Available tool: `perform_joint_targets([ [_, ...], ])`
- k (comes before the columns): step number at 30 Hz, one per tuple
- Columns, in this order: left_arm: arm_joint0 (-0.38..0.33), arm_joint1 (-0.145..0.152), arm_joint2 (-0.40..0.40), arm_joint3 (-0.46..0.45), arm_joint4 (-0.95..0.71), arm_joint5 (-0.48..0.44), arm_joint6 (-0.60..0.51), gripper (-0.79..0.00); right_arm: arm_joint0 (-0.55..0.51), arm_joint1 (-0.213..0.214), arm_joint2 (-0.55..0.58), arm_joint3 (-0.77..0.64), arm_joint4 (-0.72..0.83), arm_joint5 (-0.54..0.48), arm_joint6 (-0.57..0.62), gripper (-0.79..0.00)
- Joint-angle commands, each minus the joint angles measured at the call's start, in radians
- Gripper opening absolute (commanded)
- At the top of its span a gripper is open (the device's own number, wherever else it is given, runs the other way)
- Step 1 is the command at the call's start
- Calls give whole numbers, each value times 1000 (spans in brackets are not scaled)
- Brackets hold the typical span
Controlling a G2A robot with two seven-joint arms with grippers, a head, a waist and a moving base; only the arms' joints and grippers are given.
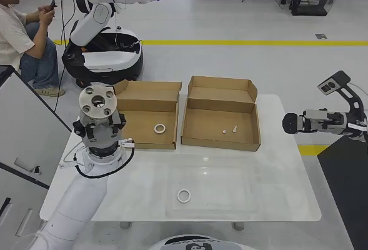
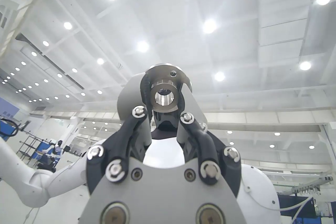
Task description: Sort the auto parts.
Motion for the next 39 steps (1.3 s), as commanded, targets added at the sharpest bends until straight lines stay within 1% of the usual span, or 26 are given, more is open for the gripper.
perform_joint_targets([
  [1, 2, -2, -8, 8, 26, 7, -6, -785, 0, 0, 0, 0, 0, 0, 0, 0],
  [5, 6, -5, -25, 26, 110, 23, -14, -785, 0, 0, 0, 0, 0, 0, 0, 0],
  [8, 9, -5, -42, 41, 211, 30, -15, -785, 0, 0, 0, 0, 0, 0, 0, 0],
  [14, 16, -8, -59, 42, 336, 35, -2, -785, 0, 0, 0, 0, 0, 0, 0, 0],
  [17, 22, -12, -57, 33, 330, 38, 6, -785, 0, 0, 0, 0, 0, 0, 0, 0],
  [19, 28, -16, -52, 23, 290, 38, 2, -785, 0, 0, 0, 0, 0, 0, 0, 0],
  [24, 35, -27, -46, 2, 173, 59, -59, -785, 0, 0, 0, 0, 0, 0, 0, 0],
  [32, 50, -50, -67, -8, 78, 98, -98, -785, 0, 0, 0, 0, 0, 0, 0, 0],
  [39, 59, -73, -90, 0, 75, 126, -126, -785, 0, 0, 0, 0, 0, 0, 0, 0],
])
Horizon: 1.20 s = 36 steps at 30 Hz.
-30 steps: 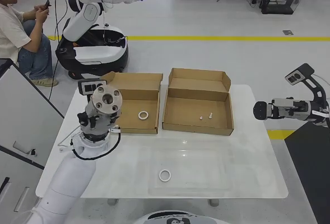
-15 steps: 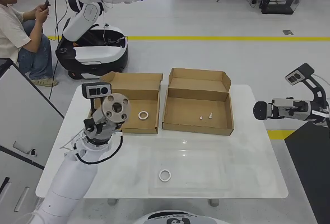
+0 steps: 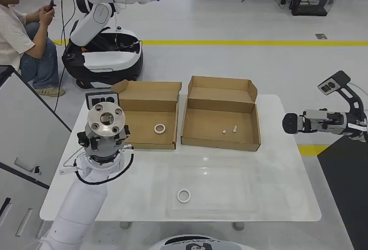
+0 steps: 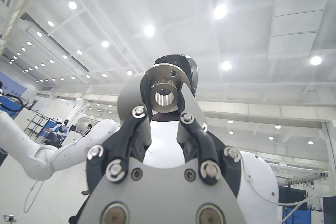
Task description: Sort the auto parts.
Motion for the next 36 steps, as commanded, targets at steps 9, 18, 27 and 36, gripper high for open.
perform_joint_targets([
  [9, 6, -18, -32, 40, 167, -1, 1, -785, 0, 0, 0, 0, 0, 0, 0, 0],
  [18, 14, -29, -35, 41, 189, -1, 1, -785, 0, 0, 0, 0, 0, 0, 0, 0],
  [27, 26, -46, -40, 17, 67, 29, -28, -785, 0, 0, 0, 0, 0, 0, 0, 0],
  [36, 36, -58, -46, 10, 55, 44, -44, -785, 0, 0, 0, 0, 0, 0, 0, 0],
])
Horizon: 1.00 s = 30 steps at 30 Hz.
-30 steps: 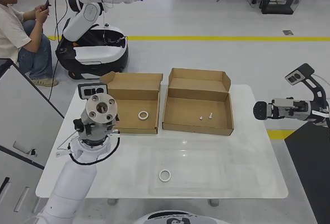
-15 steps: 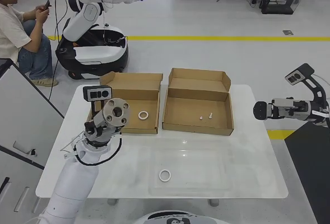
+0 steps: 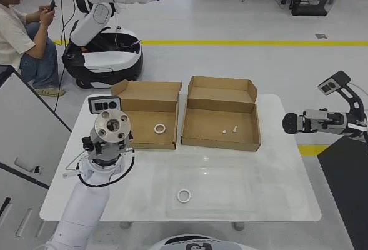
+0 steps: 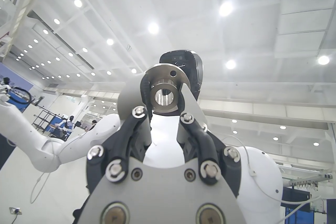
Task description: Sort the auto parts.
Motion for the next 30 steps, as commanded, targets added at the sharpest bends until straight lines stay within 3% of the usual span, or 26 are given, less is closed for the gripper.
perform_joint_targets([
  [1, 0, 0, 0, 0, 0, 0, 0, -785, 0, 0, 0, 0, 0, 0, 0, 0],
  [19, 0, 0, -1, -1, 8, 5, 14, -785, 0, 0, 0, 0, 0, 0, 0, 0],
  [30, -79, -9, 53, 90, 324, 9, 127, -785, 0, 0, 0, 0, 0, 0, 0, 0],
])
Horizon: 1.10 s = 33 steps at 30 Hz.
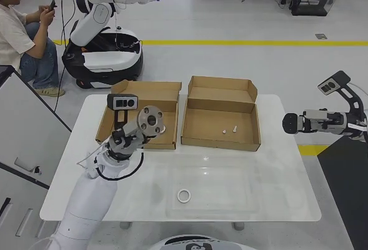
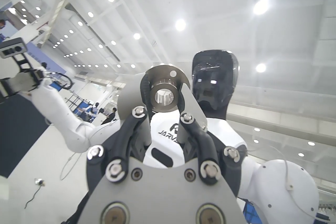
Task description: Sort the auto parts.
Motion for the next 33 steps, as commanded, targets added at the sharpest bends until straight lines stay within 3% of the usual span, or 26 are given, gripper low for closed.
perform_joint_targets([
  [1, -19, -1, 3, 27, 51, 1, 13, -785, 0, 0, 0, 0, 0, 0, 0, 0],
  [13, -174, 1, -22, 138, 280, 32, 76, -785, 0, 0, 0, 0, 0, 0, 0, 0],
  [21, -274, 17, -50, 204, 536, 104, 72, -785, 0, 0, 0, 0, 0, 0, 0, 0],
  [33, -298, 43, -45, 234, 905, 216, 99, -785, 0, 0, 0, 0, 0, 0, 0, 0],
])
